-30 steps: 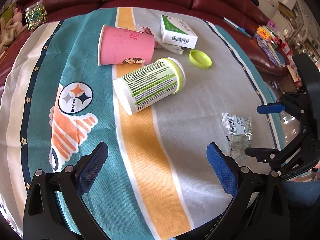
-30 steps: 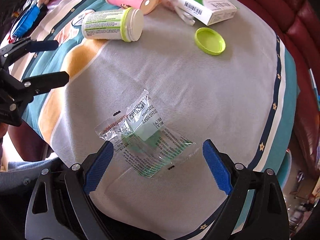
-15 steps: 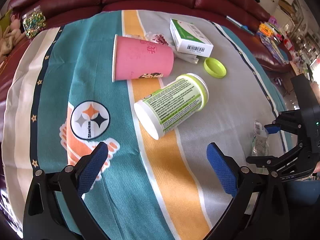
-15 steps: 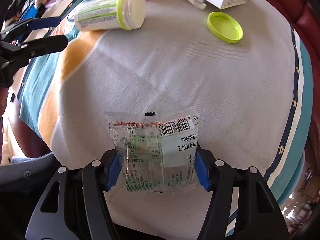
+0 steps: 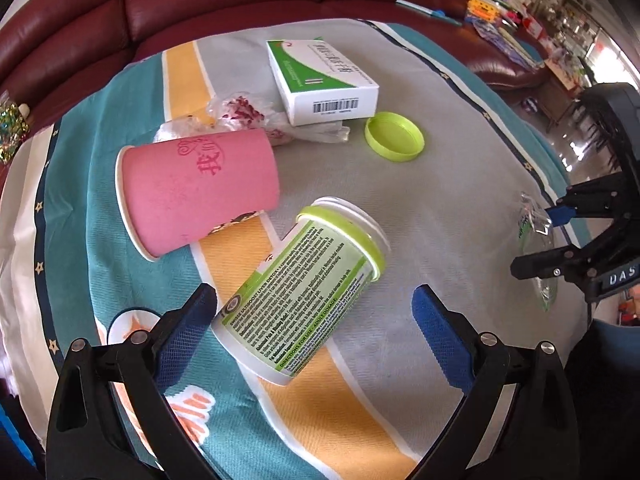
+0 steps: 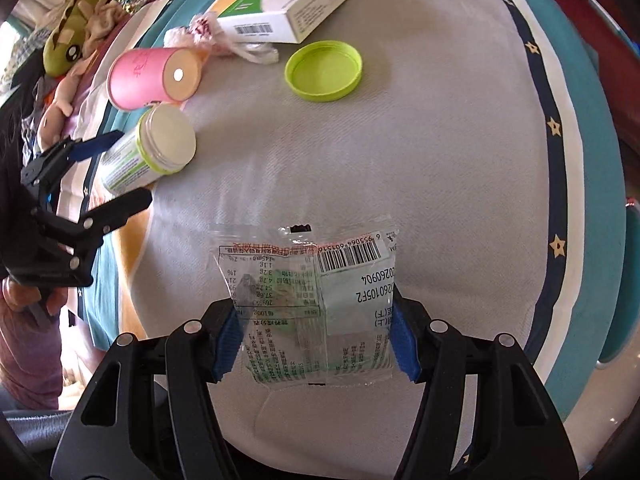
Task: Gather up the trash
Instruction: 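Grasp the white-green supplement bottle with the left tool while the right tool holds the packet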
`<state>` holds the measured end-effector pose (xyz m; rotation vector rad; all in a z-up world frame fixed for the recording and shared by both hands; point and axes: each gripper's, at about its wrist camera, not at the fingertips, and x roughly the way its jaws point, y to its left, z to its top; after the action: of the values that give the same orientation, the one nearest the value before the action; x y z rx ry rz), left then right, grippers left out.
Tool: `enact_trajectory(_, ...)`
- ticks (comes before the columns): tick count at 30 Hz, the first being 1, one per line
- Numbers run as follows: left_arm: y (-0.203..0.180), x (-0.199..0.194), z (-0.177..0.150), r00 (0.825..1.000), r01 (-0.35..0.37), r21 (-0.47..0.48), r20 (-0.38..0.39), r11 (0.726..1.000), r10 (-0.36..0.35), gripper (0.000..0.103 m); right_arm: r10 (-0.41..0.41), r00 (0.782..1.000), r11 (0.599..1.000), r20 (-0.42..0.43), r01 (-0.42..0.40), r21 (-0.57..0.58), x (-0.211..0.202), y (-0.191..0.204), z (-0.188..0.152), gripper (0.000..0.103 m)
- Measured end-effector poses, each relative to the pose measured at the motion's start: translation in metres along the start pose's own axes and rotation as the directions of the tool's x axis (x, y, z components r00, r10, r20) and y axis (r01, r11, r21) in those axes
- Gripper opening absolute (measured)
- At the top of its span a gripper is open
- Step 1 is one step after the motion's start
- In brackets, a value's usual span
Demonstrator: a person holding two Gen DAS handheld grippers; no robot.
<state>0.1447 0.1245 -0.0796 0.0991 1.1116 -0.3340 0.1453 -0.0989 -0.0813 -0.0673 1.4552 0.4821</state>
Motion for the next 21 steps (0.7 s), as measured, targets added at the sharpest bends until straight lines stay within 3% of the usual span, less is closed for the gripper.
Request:
enact_trajectory(8, -0.025, 0.0, -0.01, 0.995, 0.084, -0.006, -0.051, 0.996, -0.084, 0.095, 0.003, 1.0, 0.997, 0.014, -0.004, 0.072, -0.002, -0.015, -0.005, 0.06)
enact_trajectory(12, -0.027, 0.005, -0.005, 0.998, 0.023, 0.016, -0.061, 1.0, -0.022, 0.095, 0.006, 1.0, 0.997, 0.019, -0.007, 0.078, -0.004, -0.02, -0.01, 0.06)
enact_trajectory(18, -0.017, 0.018, 0.004, 0.996, -0.002, -0.043, -0.086, 0.999, -0.002, 0.095, 0.011, 0.999, 0.995, 0.042, -0.015, 0.094, -0.004, -0.016, -0.01, 0.06)
enact_trajectory(20, -0.017, 0.021, 0.003, 0.996, -0.005, -0.048, -0.092, 0.999, 0.0, 0.071, 0.013, 0.999, 0.994, 0.049, -0.018, 0.104, -0.007, -0.022, -0.012, 0.06)
enact_trajectory(21, -0.018, 0.022, 0.003, 0.995, 0.007, -0.058, -0.103, 0.998, -0.013, 0.053, 0.013, 0.999, 0.994, 0.053, -0.019, 0.111, -0.008, -0.025, -0.013, 0.06)
